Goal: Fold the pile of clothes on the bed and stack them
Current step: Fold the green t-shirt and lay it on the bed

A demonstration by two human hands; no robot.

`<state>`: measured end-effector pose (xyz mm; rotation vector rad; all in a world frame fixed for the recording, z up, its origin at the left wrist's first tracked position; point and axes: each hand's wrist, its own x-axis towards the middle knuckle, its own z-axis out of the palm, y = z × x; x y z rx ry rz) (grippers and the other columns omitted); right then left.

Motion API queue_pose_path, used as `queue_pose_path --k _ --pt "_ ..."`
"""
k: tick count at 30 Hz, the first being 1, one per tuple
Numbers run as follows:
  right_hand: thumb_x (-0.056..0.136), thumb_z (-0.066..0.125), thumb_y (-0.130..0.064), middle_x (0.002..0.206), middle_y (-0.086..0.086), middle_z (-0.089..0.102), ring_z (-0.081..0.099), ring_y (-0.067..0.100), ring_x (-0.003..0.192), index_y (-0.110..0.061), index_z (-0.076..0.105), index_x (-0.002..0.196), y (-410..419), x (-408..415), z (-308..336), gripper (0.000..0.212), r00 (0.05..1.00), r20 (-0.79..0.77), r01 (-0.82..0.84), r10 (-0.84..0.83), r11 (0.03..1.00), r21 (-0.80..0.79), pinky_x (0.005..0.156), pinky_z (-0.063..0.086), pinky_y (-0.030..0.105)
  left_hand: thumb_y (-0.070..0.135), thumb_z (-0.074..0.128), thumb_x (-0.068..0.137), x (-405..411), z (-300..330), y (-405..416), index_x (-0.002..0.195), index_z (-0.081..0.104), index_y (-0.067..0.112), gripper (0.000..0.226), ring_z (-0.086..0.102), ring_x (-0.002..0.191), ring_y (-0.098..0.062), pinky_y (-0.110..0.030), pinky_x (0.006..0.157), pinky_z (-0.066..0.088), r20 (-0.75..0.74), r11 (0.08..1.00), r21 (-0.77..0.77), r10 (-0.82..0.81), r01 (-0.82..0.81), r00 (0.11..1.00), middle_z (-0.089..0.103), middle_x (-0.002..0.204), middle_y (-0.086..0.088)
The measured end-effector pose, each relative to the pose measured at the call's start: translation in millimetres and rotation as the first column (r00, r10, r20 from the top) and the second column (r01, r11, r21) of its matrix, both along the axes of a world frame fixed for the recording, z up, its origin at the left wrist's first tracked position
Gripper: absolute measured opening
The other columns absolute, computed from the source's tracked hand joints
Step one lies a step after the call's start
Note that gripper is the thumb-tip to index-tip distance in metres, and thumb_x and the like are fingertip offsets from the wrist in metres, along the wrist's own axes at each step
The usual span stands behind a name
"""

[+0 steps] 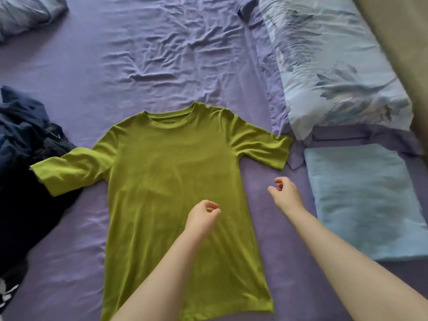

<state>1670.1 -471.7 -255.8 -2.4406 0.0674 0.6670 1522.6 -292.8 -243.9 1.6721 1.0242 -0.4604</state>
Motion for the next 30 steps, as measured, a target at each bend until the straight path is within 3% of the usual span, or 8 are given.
queue_pose_path --k 6,9,12,16,19,22,27,30 --pt "0.086 0.068 -0.027 0.132 0.019 0.053 0.051 0.033 0.121 0.001 0.041 0.136 19 80 -30 0.063 0.971 0.009 0.236 -0.238 0.968 0.084 0.097 0.039 0.036 0.012 0.05 0.094 82 -16 -6 0.129 0.055 0.016 0.036 0.054 0.103 -0.011 -0.019 0.085 0.039 0.093 0.995 0.055 -0.092 0.087 0.991 0.054 0.131 -0.003" --pt "0.08 0.074 -0.03 0.111 0.012 0.064 0.06 0.027 0.103 0.001 0.056 0.118 33 97 -39 0.052 0.842 -0.063 0.534 -0.536 0.81 0.241 0.082 0.044 0.032 0.008 0.048 0.094 116 -21 0 0.137 0.048 0.014 0.043 0.05 0.119 -0.017 -0.024 0.099 0.039 0.136 0.995 0.071 -0.075 0.066 0.988 0.045 0.139 -0.007" --pt "0.077 0.076 -0.021 0.1 0.011 0.067 0.062 0.022 0.09 0.001 0.063 0.109 43 105 -44 0.04 0.769 -0.118 0.625 -0.629 0.7 0.344 0.081 0.05 0.036 0.003 0.046 0.092 146 -25 5 0.139 0.045 0.012 0.048 0.045 0.127 -0.023 -0.037 0.108 0.037 0.176 0.997 0.073 -0.029 0.017 0.984 0.042 0.141 -0.01" --pt "0.081 0.069 -0.008 0.08 0.002 0.065 0.061 0.017 0.074 -0.013 0.064 0.086 51 107 -38 0.008 0.832 -0.189 0.54 -0.521 0.685 0.489 0.068 0.051 0.033 0.003 0.045 0.092 173 -34 13 0.14 0.045 0.012 0.049 0.046 0.127 -0.025 -0.036 0.106 0.039 0.196 0.995 -0.021 0.104 -0.102 0.975 0.045 0.138 -0.01" --pt "0.083 0.067 -0.005 0.077 0.0 0.065 0.06 0.012 0.069 -0.012 0.064 0.086 57 113 -25 0.008 0.813 -0.293 0.565 -0.503 0.559 0.607 0.063 0.051 0.026 0.013 0.047 0.096 185 -31 1 0.138 0.046 0.015 0.043 0.056 0.092 -0.014 -0.027 0.078 0.047 0.081 0.89 -0.35 0.339 -0.291 0.937 0.057 0.104 -0.001" --pt "0.084 0.067 -0.004 0.076 0.0 0.065 0.061 0.011 0.067 -0.014 0.063 0.082 70 120 -6 0.011 0.8 -0.331 0.57 -0.5 0.464 0.678 0.06 0.052 0.024 0.02 0.045 0.098 193 -28 -7 0.138 0.043 0.023 0.04 0.047 0.069 -0.007 -0.023 0.066 0.045 0.053 0.812 -0.479 0.405 -0.333 0.913 0.053 0.087 0.005" --pt "0.082 0.066 0.001 0.071 -0.001 0.059 0.054 0.004 0.058 -0.017 0.057 0.081 127 106 20 0.021 0.954 -0.123 0.274 -0.274 0.621 0.734 0.057 0.048 0.024 0.03 0.037 0.101 172 -18 35 0.116 0.052 0.013 0.027 0.056 0.064 -0.017 -0.023 0.051 0.046 -0.015 0.605 -0.599 0.646 -0.524 0.763 0.062 0.091 -0.007" --pt "0.082 0.068 -0.005 0.1 0.001 0.065 0.059 0.01 0.087 -0.019 0.061 0.109 173 83 22 0.031 0.998 0.054 -0.049 0.02 0.778 0.627 0.083 0.048 0.028 0.029 0.037 0.101 130 -18 77 0.118 0.054 0.01 0.03 0.06 0.071 -0.02 -0.027 0.059 0.048 0.01 0.561 -0.517 0.759 -0.647 0.651 0.064 0.089 -0.009"
